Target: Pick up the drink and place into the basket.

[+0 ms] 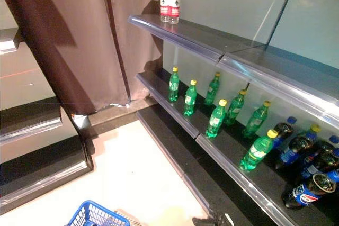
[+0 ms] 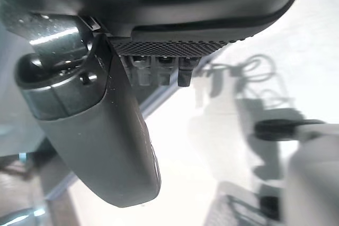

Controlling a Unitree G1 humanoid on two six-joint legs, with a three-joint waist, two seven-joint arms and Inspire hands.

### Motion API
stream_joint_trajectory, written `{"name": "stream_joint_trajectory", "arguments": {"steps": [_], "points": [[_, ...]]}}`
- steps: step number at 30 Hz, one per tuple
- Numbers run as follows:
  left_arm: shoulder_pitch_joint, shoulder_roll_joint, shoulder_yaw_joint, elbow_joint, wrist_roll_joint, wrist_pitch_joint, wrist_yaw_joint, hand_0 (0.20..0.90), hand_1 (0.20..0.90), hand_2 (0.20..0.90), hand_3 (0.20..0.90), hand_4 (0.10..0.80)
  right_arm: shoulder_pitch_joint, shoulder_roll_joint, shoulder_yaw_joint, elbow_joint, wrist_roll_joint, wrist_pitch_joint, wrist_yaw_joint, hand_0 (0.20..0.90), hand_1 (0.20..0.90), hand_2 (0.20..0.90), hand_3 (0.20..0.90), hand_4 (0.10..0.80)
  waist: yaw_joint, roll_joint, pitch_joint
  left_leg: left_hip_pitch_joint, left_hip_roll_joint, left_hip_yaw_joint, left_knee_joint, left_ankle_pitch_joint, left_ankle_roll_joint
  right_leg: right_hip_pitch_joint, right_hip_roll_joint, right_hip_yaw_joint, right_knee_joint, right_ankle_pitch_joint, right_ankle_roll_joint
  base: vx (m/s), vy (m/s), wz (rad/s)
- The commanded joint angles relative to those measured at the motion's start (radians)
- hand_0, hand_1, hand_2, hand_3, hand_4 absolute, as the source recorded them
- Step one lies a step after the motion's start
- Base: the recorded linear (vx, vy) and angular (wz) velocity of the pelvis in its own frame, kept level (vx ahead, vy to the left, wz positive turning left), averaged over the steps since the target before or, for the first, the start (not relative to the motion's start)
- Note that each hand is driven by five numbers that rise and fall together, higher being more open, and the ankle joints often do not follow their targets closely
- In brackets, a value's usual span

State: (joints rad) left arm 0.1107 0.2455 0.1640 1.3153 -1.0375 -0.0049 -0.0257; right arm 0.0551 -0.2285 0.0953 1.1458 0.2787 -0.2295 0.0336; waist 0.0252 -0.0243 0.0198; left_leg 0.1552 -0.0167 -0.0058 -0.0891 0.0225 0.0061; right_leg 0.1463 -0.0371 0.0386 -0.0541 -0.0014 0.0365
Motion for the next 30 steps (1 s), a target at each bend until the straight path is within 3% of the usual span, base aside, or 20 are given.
{"name": "stream_joint_trajectory", "arguments": {"steps": [1,3,6,9,14,17,19,23,24,26,30], "points": [[-0.099,-0.033,-0.004,-0.038,0.027,0.006,-0.054,0.300,0.300,0.300,0.200,0.100,-0.085,-0.042,-0.033,-0.088,0.055,-0.087,-0.035,0.900,0.900,0.900,0.900,0.800,0.009,0.002,0.050,-0.034,-0.109,-0.008,0.144,-0.176,0.070,-0.134,-0.052,-0.074,0.212,-0.002,0.059,-0.021,0.135,-0.04],[-0.107,-0.022,-0.016,-0.041,0.029,0.008,-0.048,0.300,0.300,0.300,0.200,0.100,-0.091,-0.044,-0.017,-0.116,0.065,-0.090,-0.043,0.900,0.900,0.900,0.900,0.800,0.008,-0.002,0.073,-0.056,-0.125,-0.030,0.180,-0.183,0.085,-0.215,-0.057,-0.066,0.345,0.030,0.065,-0.022,0.134,-0.19],[-0.102,-0.003,-0.017,-0.053,0.024,0.012,-0.040,0.300,0.300,0.300,0.200,0.100,-0.085,-0.054,0.000,-0.194,0.079,-0.107,-0.038,0.900,0.900,0.900,0.900,0.800,0.008,-0.010,0.092,-0.065,-0.134,-0.042,0.206,-0.194,0.089,-0.274,-0.069,-0.051,0.405,0.086,0.062,0.030,0.051,-0.57],[-0.098,0.007,-0.007,-0.067,0.019,0.020,-0.031,0.300,0.300,0.300,0.200,0.100,-0.075,-0.053,0.004,-0.273,0.079,-0.122,-0.027,0.900,0.900,0.900,0.900,0.800,0.008,-0.020,0.101,-0.063,-0.136,-0.046,0.221,-0.204,0.080,-0.267,-0.085,-0.064,0.306,0.102,0.070,0.095,-0.069,-0.06],[-0.094,0.035,0.012,-0.077,0.050,0.043,-0.014,0.300,0.300,0.300,0.200,0.100,-0.067,-0.064,0.019,-0.427,0.080,-0.135,-0.004,0.900,0.900,0.900,0.900,0.800,-0.005,-0.038,0.103,-0.039,-0.137,-0.077,0.235,-0.234,0.066,-0.300,-0.090,-0.065,0.067,0.162,0.106,0.202,-0.196,0.00],[-0.079,0.037,0.021,-0.088,0.055,0.044,-0.004,0.300,0.300,0.300,0.200,0.100,-0.068,-0.062,0.036,-0.518,0.067,-0.106,-0.009,0.900,0.900,0.900,0.900,0.800,-0.007,-0.044,0.101,-0.014,-0.129,-0.095,0.238,-0.254,0.070,-0.327,-0.100,-0.078,0.052,0.188,0.115,0.285,-0.312,-0.09],[-0.065,0.025,0.033,-0.104,0.050,0.034,0.008,0.300,0.300,0.300,0.200,0.100,-0.059,-0.061,0.052,-0.579,0.051,-0.089,-0.005,0.900,0.900,0.900,0.900,0.800,-0.006,-0.047,0.095,-0.007,-0.116,-0.094,0.246,-0.272,0.072,-0.315,-0.108,-0.080,0.068,0.173,0.118,0.235,-0.350,0.18],[-0.044,0.011,0.058,-0.135,0.034,0.034,0.026,0.300,0.300,0.300,0.200,0.100,-0.039,-0.066,0.079,-0.661,0.011,-0.078,0.013,0.900,0.900,0.900,0.900,0.800,-0.004,-0.043,0.073,0.027,-0.077,-0.092,0.233,-0.287,0.052,-0.291,-0.107,-0.099,0.089,0.147,0.123,0.236,-0.386,0.05],[-0.030,0.001,0.072,-0.160,0.026,0.048,0.041,0.300,0.300,0.300,0.200,0.100,-0.027,-0.075,0.093,-0.710,-0.004,-0.066,0.035,0.900,0.900,0.900,0.900,0.800,-0.007,-0.035,0.053,0.056,-0.037,-0.077,0.220,-0.285,0.017,-0.262,-0.098,-0.109,0.099,0.116,0.105,0.271,-0.435,-0.02],[-0.020,-0.012,0.084,-0.178,0.030,0.045,0.039,0.300,0.300,0.300,0.200,0.100,-0.022,-0.089,0.104,-0.740,-0.003,-0.060,0.058,0.900,0.900,0.900,0.900,0.800,-0.002,-0.037,0.044,0.049,-0.004,-0.052,0.232,-0.279,-0.012,-0.219,-0.091,-0.119,0.090,0.087,0.087,0.269,-0.470,-0.10],[-0.004,-0.035,0.086,-0.221,0.026,0.034,0.020,0.300,0.300,0.300,0.200,0.100,-0.013,-0.114,0.122,-0.789,-0.007,-0.055,0.091,0.900,0.900,0.900,0.900,0.800,0.012,-0.043,0.043,0.002,0.028,-0.048,0.295,-0.236,-0.036,-0.171,-0.082,-0.144,0.081,0.050,0.061,0.138,-0.325,0.00]]}}
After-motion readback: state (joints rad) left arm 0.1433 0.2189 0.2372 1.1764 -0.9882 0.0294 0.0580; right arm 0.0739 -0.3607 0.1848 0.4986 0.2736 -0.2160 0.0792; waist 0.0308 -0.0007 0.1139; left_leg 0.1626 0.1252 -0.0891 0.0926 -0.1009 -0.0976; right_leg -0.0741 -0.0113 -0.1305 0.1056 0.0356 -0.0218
